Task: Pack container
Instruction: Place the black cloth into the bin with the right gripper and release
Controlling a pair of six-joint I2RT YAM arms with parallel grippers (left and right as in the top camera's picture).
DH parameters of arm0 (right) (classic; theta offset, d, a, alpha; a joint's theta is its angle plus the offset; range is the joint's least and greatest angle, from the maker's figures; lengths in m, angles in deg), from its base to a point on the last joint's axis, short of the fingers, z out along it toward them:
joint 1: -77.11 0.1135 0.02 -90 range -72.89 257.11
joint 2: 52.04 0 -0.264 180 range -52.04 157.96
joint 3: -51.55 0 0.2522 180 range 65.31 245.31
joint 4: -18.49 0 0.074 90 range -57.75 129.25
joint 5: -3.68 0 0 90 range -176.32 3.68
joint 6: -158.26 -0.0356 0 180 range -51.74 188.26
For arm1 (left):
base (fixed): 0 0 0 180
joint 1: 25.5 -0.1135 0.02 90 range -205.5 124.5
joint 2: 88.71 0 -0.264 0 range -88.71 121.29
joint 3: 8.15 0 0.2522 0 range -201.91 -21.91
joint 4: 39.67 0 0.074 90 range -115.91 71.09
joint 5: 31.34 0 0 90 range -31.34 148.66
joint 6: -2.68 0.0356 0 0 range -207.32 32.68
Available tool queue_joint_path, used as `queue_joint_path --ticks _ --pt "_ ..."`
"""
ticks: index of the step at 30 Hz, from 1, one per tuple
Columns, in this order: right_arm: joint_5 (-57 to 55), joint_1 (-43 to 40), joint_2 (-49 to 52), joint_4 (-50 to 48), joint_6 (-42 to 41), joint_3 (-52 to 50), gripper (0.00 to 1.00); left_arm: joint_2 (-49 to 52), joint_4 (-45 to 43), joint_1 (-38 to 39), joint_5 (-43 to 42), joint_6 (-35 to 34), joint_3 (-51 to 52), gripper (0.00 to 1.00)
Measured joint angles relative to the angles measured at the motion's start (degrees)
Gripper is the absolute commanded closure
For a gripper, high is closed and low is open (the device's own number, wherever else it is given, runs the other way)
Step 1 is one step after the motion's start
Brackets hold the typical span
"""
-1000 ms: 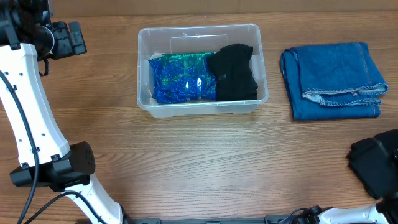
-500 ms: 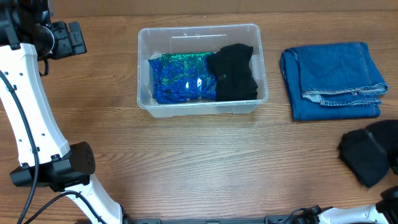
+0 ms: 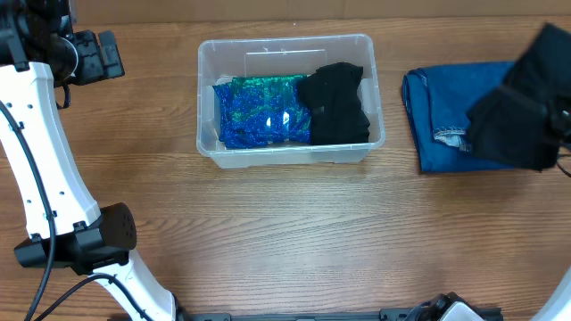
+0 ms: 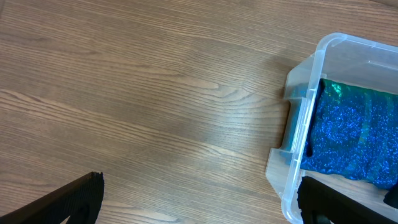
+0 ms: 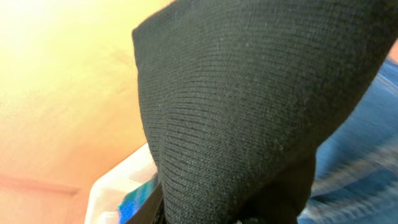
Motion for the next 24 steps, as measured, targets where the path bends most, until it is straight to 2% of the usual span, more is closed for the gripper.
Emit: queue_joint_path --ticks 3,6,7,9,11,13,16,20,24 --pt "4.1 11.9 -4.3 -4.7 0.1 0.2 0.96 0.0 0.0 0.0 0.0 0.0 0.0 0.00" --pt "3.1 26.2 -3.5 -7.5 0.7 0.3 0.96 0.0 0.0 0.0 0.0 0.0 0.0 0.00" --pt "0.9 33.1 -1.6 -8.6 0.8 0.3 0.96 0.0 0.0 0.0 0.0 0.0 0.0 0.00" --pt "-1.6 40.5 1.4 -11.1 0.7 0.2 0.96 0.0 0.0 0.0 0.0 0.0 0.0 0.00" --pt "-6.8 51.3 8.0 -18.3 -2.1 0.5 0.96 0.0 0.0 0.0 0.0 0.0 0.1 0.00" --pt "-10.8 56.7 12.6 -24.5 -7.3 0.5 0.96 0.0 0.0 0.0 0.0 0.0 0.1 0.00" --pt "-17.9 63.6 19.5 -27.6 -15.9 0.5 0.96 0.1 0.0 0.0 0.0 0.0 0.1 0.00" --pt "-26.2 67.3 23.0 -33.0 -22.6 0.5 0.96 0.1 0.0 0.0 0.0 0.0 0.1 0.00" --pt "-31.1 69.7 26.8 -37.6 -25.9 0.5 0.96 0.1 0.0 0.0 0.0 0.0 0.1 0.00"
